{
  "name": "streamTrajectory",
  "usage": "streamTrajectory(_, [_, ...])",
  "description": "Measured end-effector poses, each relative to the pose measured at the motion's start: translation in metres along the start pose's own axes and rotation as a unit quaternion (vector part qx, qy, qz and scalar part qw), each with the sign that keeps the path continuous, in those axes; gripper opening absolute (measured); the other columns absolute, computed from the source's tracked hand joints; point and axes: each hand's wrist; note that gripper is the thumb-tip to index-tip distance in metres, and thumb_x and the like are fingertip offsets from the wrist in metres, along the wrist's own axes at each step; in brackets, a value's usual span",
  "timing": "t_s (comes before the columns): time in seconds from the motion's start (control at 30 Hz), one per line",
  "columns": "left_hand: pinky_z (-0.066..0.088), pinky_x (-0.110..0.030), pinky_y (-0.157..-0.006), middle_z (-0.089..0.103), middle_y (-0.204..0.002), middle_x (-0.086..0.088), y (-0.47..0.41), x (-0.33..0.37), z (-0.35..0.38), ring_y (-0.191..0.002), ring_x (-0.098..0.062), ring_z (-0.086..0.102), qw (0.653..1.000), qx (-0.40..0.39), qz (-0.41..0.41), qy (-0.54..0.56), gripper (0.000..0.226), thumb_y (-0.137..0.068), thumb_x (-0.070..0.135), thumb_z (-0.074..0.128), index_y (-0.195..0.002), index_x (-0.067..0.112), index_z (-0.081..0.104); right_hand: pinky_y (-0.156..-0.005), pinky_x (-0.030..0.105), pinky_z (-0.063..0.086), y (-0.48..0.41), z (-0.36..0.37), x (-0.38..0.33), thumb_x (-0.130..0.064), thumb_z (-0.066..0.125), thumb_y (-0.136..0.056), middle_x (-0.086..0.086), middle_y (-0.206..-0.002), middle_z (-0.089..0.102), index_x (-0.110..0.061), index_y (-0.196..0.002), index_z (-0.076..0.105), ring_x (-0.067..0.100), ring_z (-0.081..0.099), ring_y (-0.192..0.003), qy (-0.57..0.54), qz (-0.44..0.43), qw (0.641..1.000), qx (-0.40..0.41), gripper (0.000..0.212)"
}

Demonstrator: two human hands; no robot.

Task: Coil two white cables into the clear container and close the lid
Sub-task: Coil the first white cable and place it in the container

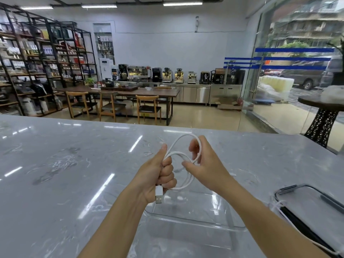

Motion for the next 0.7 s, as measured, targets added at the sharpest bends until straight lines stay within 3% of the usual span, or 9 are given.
streamTrajectory(0.07, [0.019,-0.017,-0.034,0.020,-0.035,0.006,0.004,0.000,0.001,-0.027,-0.008,0.016,1.000,-0.012,-0.007,0.002,0.054,-0.087,0.050,0.050,-0.046,0.019,0.034,-0.074,0.014,0.038,0.001,-0.002,0.000,0.002,0.060,-0.077,-0.008,-0.106,0.049,-0.038,-0.102,0.037,0.004,0.050,-0.099,-0.070,0.042,0.995,-0.051,0.052])
streamTrajectory(0.13, [0.020,-0.015,-0.032,0.021,-0.034,0.006,0.006,-0.001,0.000,-0.026,-0.007,0.017,0.999,-0.028,-0.012,0.014,0.054,-0.087,0.049,0.049,-0.045,0.018,0.036,-0.079,0.014,0.043,0.003,-0.004,-0.001,0.006,0.052,-0.081,0.003,-0.117,0.057,-0.031,-0.118,0.038,0.009,0.056,-0.106,-0.146,0.085,0.978,-0.126,0.054])
streamTrajectory(0.23, [0.021,-0.014,-0.030,0.022,-0.033,0.006,0.010,-0.001,-0.002,-0.025,-0.007,0.018,0.998,-0.040,-0.023,0.032,0.052,-0.086,0.048,0.050,-0.045,0.018,0.037,-0.069,0.014,0.049,0.011,-0.002,-0.003,0.010,0.046,-0.085,0.013,-0.086,0.068,-0.015,-0.123,0.040,0.012,0.067,-0.076,-0.200,0.097,0.961,-0.163,0.046])
streamTrajectory(0.33, [0.020,-0.013,-0.029,0.022,-0.032,0.006,0.013,-0.001,-0.003,-0.023,-0.007,0.019,0.997,-0.040,-0.025,0.069,0.051,-0.088,0.045,0.048,-0.047,0.017,0.036,-0.058,0.023,0.048,0.016,0.001,-0.003,-0.005,0.054,-0.089,0.006,-0.062,0.059,-0.015,-0.121,0.044,0.019,0.055,-0.059,-0.229,0.109,0.953,-0.168,0.035])
streamTrajectory(0.47, [0.019,-0.012,-0.029,0.023,-0.030,0.006,0.014,0.000,-0.004,-0.022,-0.006,0.020,0.992,-0.041,-0.029,0.111,0.054,-0.092,0.043,0.045,-0.046,0.016,0.037,-0.049,0.012,0.036,0.016,0.005,-0.001,-0.038,0.063,-0.076,-0.008,-0.062,0.043,-0.026,-0.113,0.051,0.002,0.040,-0.051,-0.151,0.095,0.967,-0.180,0.041])
streamTrajectory(0.53, [0.017,-0.012,-0.030,0.023,-0.030,0.006,0.014,0.000,-0.004,-0.022,-0.006,0.019,0.991,-0.040,-0.037,0.121,0.054,-0.092,0.043,0.045,-0.047,0.016,0.036,-0.047,0.009,0.033,0.015,0.003,0.001,-0.042,0.064,-0.073,-0.015,-0.057,0.043,-0.019,-0.108,0.056,-0.001,0.038,-0.048,-0.141,0.092,0.972,-0.165,0.043])
streamTrajectory(0.7, [0.015,-0.015,-0.031,0.024,-0.028,0.006,0.019,0.006,-0.013,-0.020,-0.006,0.020,0.988,-0.036,-0.049,0.141,0.055,-0.094,0.041,0.042,-0.044,0.015,0.039,-0.047,0.011,0.028,0.021,-0.018,0.020,-0.046,0.071,-0.063,-0.008,-0.053,0.035,-0.018,-0.089,0.065,0.002,0.032,-0.047,-0.111,0.102,0.981,-0.120,0.039])
Point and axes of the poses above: each hand's wrist, its own y-axis away from the middle knuckle, its own z-axis out of the palm, x = y × z
